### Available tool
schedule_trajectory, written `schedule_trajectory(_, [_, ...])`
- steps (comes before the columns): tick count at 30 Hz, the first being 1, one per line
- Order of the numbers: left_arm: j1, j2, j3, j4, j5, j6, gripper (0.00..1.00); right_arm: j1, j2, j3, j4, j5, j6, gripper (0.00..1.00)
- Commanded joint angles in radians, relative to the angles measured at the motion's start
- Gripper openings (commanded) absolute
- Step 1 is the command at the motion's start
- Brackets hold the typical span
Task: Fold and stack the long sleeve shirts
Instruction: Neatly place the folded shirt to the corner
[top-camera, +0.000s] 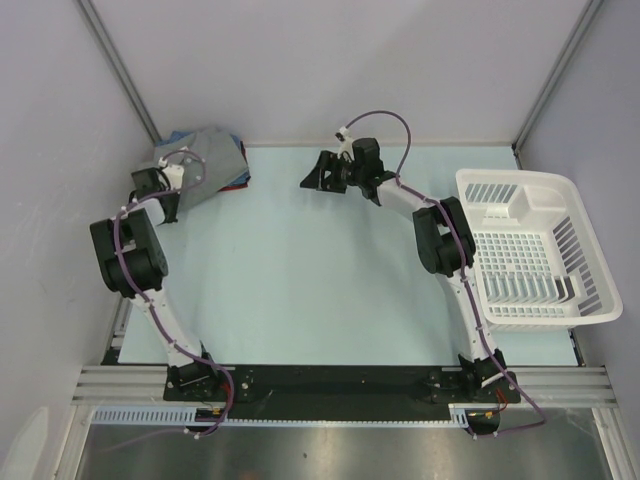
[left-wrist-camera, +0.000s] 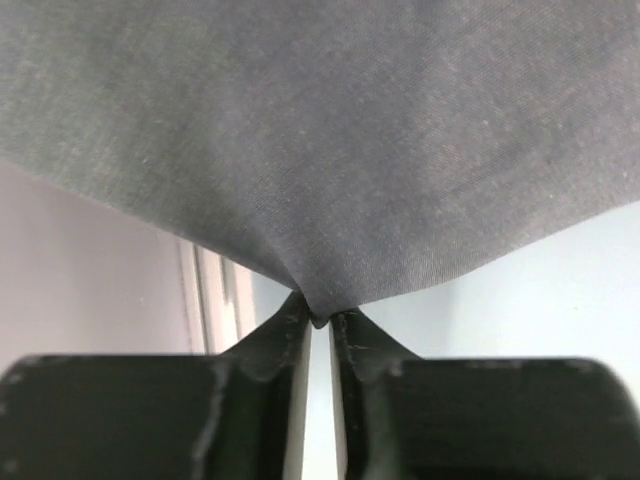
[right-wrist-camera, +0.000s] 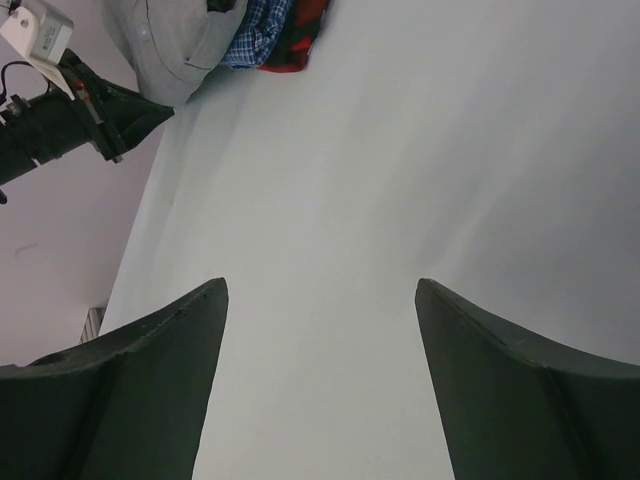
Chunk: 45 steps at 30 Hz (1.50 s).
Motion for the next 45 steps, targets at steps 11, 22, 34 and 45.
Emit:
schedule_trajectory(11, [0.04,-0.001,0.249,-0.115,-0.007,0.127,0.0,-0.012,-0.085,-0.044,0.056,-0.022,-0.02,0.8])
schedule_trajectory(22, [0.045,0.141,0.52,-0.229,-0.076,0.231,0.0,-0.022,-0.102,-0.062,0.046,-0.03,-0.034,0.8])
schedule_trajectory(34, [0.092,0.026,0.421,-0.359,0.047,0.218,0.64,-0.033,-0.13,-0.078,0.015,-0.045,-0.069,0.85])
schedule_trajectory(45, [0.05,-0.122,0.509,-0.602,0.128,0.101,1.0,-0.073,-0.208,-0.081,-0.077,-0.051,-0.187,1.0])
